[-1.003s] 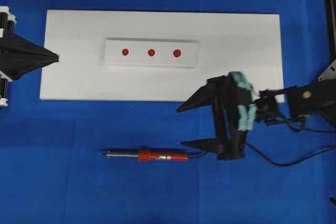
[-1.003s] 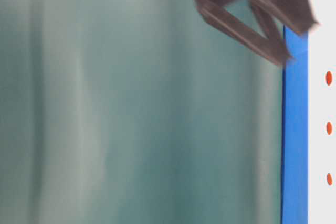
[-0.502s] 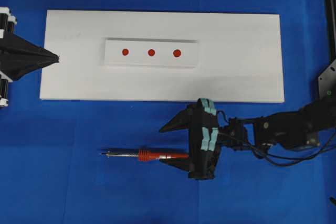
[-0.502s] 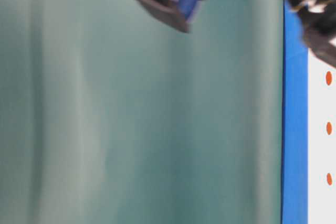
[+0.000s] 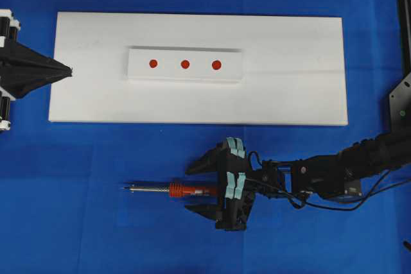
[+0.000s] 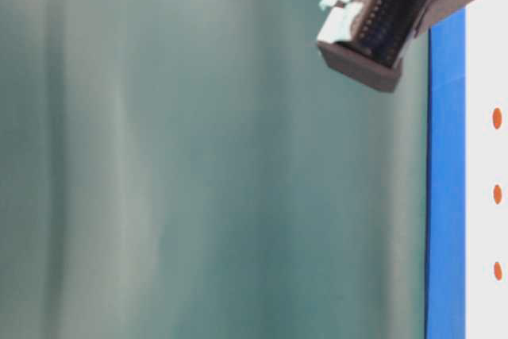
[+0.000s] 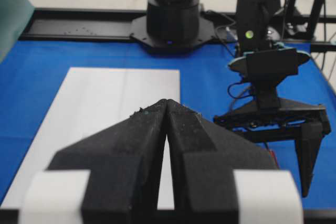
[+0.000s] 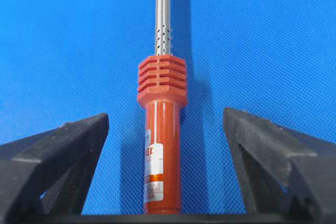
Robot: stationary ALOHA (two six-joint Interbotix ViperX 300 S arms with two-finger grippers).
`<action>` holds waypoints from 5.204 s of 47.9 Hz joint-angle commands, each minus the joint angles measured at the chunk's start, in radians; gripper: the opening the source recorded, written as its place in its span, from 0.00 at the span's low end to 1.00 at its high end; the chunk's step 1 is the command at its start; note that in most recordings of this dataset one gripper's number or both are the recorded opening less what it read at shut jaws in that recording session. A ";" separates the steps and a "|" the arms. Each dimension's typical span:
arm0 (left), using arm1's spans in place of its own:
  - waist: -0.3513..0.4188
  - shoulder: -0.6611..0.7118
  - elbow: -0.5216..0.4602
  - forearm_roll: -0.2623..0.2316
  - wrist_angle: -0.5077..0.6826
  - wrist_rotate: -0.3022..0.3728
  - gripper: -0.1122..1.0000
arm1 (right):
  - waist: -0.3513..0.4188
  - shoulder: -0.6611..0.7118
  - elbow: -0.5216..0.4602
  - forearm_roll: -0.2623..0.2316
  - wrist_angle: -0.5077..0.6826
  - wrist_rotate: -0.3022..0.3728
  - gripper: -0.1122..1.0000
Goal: Touch the tip of the soldering iron to the mark.
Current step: 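Lift the soldering iron and carry it over the white strip, then move the iron tip leftward toward the leftmost red dot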
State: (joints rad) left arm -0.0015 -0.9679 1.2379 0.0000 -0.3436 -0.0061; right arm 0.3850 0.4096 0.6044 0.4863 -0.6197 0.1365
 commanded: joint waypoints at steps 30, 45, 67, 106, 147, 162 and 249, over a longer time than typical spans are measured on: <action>0.003 0.003 -0.005 0.002 -0.009 0.000 0.10 | -0.009 -0.072 0.000 -0.005 0.055 -0.037 0.16; 0.003 0.003 -0.005 0.003 -0.014 0.000 0.10 | -0.067 -0.341 0.017 -0.005 0.333 -0.202 0.16; 0.003 0.003 -0.005 0.002 -0.021 0.000 0.10 | -0.127 -0.612 0.018 -0.017 0.526 -0.270 0.16; 0.003 0.003 -0.003 0.003 -0.018 0.000 0.10 | -0.430 -0.618 0.008 -0.272 0.773 -0.321 0.16; 0.003 0.003 -0.003 0.003 -0.014 0.000 0.10 | -0.578 -0.597 -0.046 -0.413 0.919 -0.311 0.16; 0.003 0.005 -0.002 0.002 -0.014 0.000 0.10 | -0.592 -0.558 -0.095 -0.413 1.121 -0.308 0.16; 0.003 0.005 0.006 0.002 -0.014 0.000 0.10 | -0.597 -0.342 -0.219 -0.413 1.115 -0.313 0.16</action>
State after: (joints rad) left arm 0.0000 -0.9679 1.2517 0.0000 -0.3528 -0.0046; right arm -0.2102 0.0675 0.4188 0.0752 0.5031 -0.1733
